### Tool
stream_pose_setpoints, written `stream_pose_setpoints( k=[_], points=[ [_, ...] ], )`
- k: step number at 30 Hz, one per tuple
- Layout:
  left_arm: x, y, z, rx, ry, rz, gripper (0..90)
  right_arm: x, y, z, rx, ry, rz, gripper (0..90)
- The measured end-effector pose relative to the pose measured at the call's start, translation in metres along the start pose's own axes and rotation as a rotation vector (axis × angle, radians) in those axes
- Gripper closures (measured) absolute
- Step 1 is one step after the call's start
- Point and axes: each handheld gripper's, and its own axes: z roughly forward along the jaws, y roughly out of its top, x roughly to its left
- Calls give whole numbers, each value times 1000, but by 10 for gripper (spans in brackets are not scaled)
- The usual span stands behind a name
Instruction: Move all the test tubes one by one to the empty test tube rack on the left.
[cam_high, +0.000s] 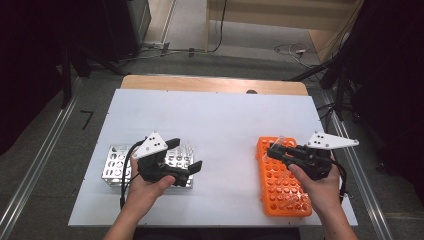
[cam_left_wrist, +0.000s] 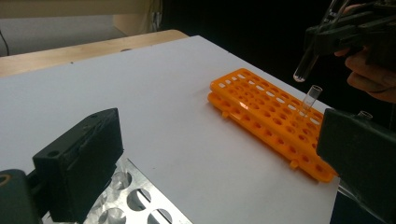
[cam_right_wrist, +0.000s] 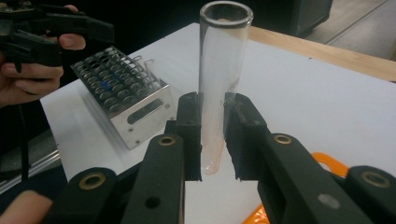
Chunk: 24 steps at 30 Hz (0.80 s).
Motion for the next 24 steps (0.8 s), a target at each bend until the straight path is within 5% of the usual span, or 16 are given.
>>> stream_pose_setpoints(
  k=[21, 24],
  points=[
    [-26, 6, 12, -10, -83, 14, 16, 42, 0, 30, 37, 68, -21, 737],
    [-34, 9, 14, -1, -58, 28, 59, 47, 0, 33, 45, 67, -25, 737]
  ],
)
